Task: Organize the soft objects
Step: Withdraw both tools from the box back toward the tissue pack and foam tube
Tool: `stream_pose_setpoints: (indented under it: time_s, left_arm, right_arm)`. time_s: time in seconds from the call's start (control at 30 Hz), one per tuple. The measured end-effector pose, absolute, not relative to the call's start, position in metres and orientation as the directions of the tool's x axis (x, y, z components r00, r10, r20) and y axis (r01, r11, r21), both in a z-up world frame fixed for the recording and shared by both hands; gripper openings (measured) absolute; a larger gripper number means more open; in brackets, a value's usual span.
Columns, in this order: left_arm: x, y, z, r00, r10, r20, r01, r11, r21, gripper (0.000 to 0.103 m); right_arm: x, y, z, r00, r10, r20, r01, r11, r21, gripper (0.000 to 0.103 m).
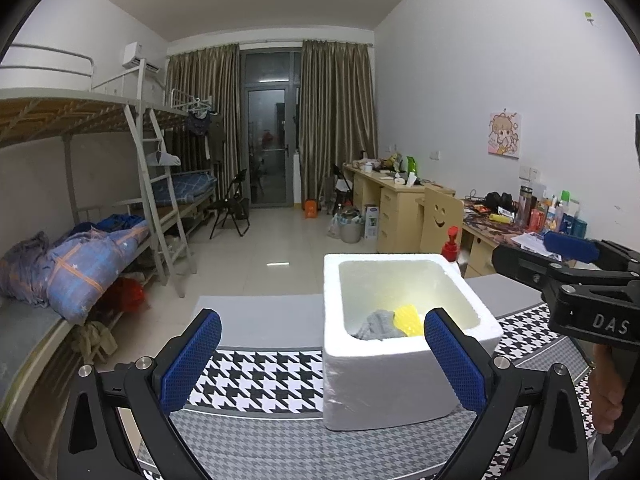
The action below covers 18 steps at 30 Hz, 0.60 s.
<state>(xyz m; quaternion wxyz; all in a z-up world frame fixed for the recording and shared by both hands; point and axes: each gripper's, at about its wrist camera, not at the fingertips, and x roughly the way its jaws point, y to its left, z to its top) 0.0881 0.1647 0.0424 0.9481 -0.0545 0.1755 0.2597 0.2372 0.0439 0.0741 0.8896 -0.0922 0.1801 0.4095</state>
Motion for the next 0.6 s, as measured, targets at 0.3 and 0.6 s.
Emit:
stream_pose_setpoints:
  time_s: [0.3, 0.6]
  left_arm:
    - [0.084, 0.149, 0.047, 0.817, 0.46, -0.348, -0.495, 0.869, -0.013, 0.102]
    - [0.079, 0.133, 0.048, 0.836, 0.433, -0.336, -0.464, 0.886, -0.013, 0.102]
  right_arm:
    - [0.232, 0.025, 0.077, 0.601, 0.704, -0.377, -0.764, 0.645, -0.015, 0.094]
    - [0.223, 0.003, 0.074, 0.62, 0.698, -0.359, -0.751, 0.66, -0.014, 0.094]
